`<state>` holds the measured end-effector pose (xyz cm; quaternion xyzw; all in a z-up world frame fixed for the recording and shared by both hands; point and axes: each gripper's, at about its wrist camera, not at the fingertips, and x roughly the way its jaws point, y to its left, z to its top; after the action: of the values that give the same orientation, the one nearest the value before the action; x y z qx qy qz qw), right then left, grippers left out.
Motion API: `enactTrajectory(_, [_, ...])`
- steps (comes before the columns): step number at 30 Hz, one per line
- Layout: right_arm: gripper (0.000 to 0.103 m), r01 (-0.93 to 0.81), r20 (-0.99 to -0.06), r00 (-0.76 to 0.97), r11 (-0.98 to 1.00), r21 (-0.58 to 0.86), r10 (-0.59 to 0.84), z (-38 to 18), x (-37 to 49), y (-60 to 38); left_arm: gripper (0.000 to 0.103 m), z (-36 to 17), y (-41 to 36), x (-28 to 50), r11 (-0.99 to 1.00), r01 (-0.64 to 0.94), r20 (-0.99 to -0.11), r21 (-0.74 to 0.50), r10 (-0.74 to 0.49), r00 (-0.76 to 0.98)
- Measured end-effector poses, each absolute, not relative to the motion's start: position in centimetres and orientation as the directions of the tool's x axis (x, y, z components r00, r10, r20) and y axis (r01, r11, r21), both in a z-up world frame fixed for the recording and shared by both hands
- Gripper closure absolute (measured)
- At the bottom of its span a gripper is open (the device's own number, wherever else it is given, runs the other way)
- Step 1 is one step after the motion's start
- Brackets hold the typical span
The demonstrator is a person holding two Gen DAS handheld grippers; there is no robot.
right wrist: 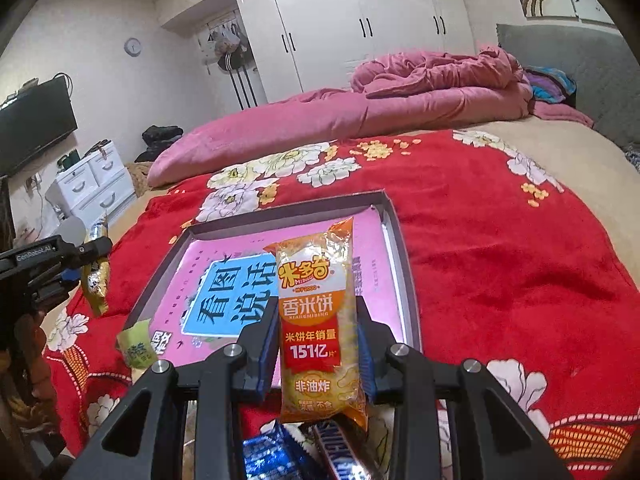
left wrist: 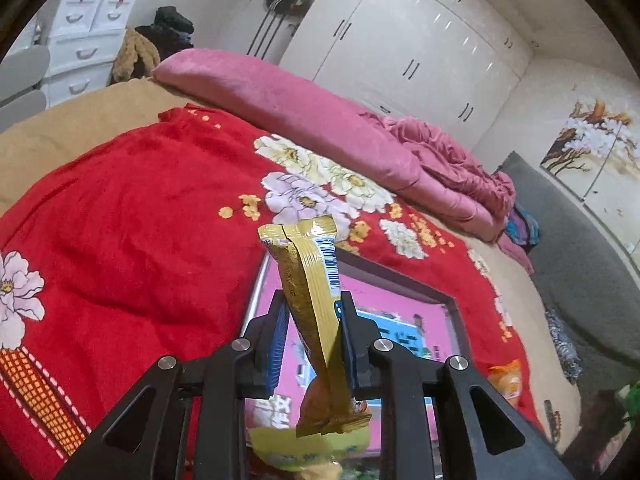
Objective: Organize snacks
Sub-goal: 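Lift the yellow bar with the left tool while the right tool lifts the rice-cracker bag over the tray, then release the yellow bar into the tray with the left tool while the right tool releases the rice-cracker bag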
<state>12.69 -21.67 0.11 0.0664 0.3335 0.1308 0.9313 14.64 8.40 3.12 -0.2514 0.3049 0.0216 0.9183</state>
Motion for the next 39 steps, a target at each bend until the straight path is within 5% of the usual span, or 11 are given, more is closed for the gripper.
enactTrajectory(39, [0.069, -0.141, -0.708, 0.665, 0.971, 0.193, 0.237, -3.6, 17.3, -21.4, 0.078, -2.8, 4.8, 18.0, 0.949, -0.125, -0.736, -0.288, -0.135, 0.663])
